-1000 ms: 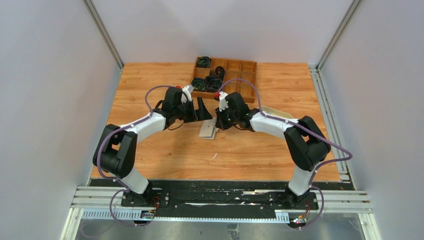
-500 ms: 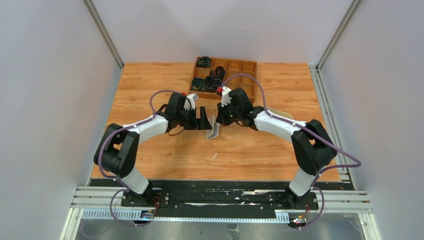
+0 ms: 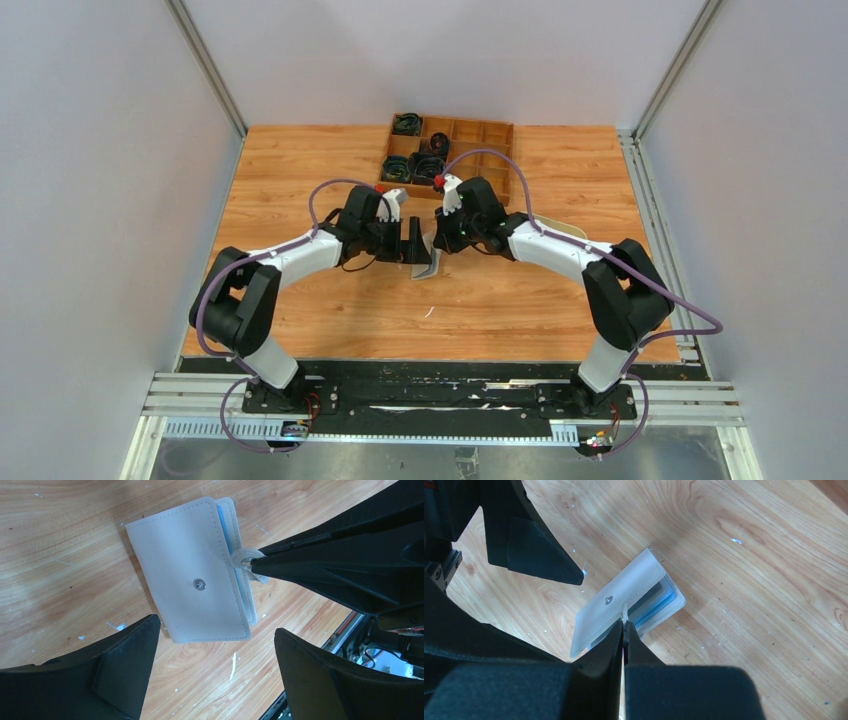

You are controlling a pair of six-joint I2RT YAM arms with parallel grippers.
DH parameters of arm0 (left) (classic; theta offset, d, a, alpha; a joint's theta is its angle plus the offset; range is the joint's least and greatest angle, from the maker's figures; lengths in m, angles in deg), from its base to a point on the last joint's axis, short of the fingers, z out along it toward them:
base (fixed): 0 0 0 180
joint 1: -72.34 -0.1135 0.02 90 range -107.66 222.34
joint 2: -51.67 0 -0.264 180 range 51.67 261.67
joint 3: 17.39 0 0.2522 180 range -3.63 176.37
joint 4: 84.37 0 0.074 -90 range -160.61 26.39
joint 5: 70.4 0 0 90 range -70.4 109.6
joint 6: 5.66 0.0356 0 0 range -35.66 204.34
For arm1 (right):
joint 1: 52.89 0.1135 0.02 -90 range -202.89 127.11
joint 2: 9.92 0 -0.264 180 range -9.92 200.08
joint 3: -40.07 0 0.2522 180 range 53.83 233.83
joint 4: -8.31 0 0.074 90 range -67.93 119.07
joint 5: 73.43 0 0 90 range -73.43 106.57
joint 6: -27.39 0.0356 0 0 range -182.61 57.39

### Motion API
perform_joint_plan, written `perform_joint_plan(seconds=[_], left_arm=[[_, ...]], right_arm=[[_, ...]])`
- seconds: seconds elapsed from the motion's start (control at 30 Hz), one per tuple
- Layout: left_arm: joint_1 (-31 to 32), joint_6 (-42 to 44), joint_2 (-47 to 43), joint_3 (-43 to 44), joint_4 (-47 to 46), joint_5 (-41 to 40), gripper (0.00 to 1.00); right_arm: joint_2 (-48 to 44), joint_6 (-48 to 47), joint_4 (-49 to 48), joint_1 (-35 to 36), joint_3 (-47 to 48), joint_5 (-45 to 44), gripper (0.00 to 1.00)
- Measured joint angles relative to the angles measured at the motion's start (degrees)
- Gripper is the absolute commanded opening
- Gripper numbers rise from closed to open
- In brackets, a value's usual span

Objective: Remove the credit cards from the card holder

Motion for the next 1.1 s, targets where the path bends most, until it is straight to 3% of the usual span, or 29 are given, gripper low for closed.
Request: perform_joint_plan(seconds=[0.3,0.6,1.1], left_arm=[[0.90,0.94,0.26,0.57,2.47,-4.96,0.90],[2.84,0.31,0.39,0.57,2.16,-4.85,0.91],[4.24,0.20,1.33,2.16,3.89,-7.52,0.64]], right_arm=[[-0.17,-0.02,1.11,0.00,0.00,0.00,0.00],[-1.31,-0.02,1.42,0.00,0.02,0.00,0.00],[-3.78,-0.46,3.17,-0.37,0.09,-0.46,0.00]])
